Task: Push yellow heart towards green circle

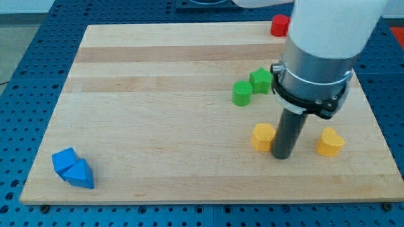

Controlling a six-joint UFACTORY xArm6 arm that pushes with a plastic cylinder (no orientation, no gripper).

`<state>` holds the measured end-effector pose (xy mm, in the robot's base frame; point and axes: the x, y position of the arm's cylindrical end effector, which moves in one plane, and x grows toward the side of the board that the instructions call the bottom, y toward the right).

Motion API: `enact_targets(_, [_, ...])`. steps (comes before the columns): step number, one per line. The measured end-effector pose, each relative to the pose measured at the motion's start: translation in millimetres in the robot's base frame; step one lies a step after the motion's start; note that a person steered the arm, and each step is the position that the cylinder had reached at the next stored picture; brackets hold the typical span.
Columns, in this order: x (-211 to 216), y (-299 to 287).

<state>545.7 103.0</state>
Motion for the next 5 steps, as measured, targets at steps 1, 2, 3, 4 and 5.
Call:
enact_targets(1, [-11, -39])
enact_targets(2, [-24, -51])
enact_targets(3, [-54, -74])
enact_targets(4, [-37, -74])
enact_targets(5, [-16, -48])
